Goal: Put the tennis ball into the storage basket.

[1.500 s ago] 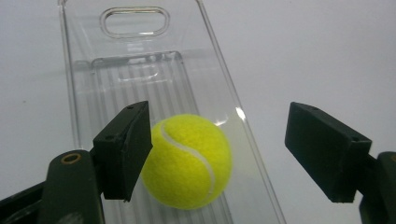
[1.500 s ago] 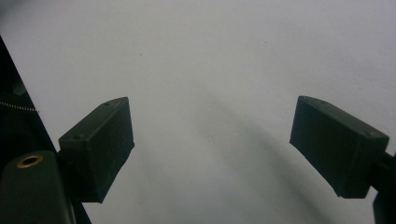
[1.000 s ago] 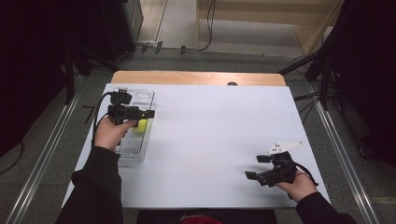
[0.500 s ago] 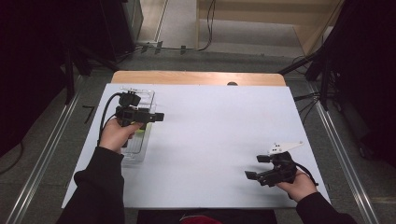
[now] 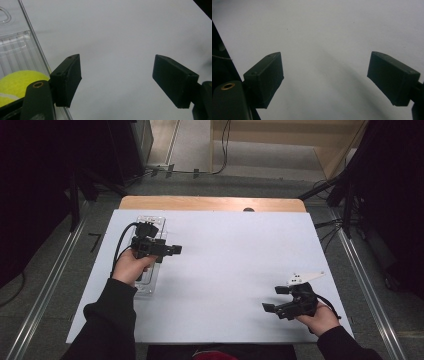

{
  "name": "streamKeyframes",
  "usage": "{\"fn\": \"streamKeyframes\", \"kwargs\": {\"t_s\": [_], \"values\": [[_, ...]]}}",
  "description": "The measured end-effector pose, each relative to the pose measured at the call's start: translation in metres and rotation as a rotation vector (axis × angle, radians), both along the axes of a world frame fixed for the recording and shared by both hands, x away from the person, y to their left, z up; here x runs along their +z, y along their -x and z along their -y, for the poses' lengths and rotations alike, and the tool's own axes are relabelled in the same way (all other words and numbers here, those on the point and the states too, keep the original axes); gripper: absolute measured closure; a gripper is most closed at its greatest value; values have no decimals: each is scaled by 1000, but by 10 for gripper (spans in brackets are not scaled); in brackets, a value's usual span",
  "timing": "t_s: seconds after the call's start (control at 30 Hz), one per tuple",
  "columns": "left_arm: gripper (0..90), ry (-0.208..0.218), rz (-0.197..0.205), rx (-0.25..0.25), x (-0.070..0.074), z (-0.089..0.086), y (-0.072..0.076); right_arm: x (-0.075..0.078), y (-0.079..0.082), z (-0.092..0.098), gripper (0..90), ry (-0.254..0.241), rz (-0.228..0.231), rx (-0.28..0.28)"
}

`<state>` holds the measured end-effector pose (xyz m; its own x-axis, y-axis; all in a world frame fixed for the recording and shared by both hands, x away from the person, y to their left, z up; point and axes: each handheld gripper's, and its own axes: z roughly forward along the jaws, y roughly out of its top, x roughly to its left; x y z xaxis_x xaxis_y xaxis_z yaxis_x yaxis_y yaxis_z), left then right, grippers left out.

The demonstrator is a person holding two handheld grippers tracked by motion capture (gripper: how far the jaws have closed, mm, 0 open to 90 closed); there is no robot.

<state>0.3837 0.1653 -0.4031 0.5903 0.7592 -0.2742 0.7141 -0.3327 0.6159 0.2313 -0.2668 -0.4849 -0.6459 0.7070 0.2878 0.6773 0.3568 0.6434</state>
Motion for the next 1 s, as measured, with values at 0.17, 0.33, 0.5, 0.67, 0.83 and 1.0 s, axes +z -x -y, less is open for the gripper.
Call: {"fn": "streamKeyframes", "kwargs": {"t_s": [0.17,0.33,0.5,0.67,0.83,1.0], "values": [[242,-5,-10,-16,-3,3,2,0,0,0,115,0,-1,0],[241,-4,-11,-29,-6,6,5,0,0,0,115,0,-1,-1],[242,-20,-3,-39,-8,10,10,0,0,0,114,-1,0,0],[241,-7,-5,-65,-9,13,16,0,0,0,114,-1,-2,-1],[241,-1,3,-81,-11,16,23,0,0,0,114,-1,-1,0],[241,6,5,-106,-12,19,32,0,0,0,114,-2,-3,0]]}}
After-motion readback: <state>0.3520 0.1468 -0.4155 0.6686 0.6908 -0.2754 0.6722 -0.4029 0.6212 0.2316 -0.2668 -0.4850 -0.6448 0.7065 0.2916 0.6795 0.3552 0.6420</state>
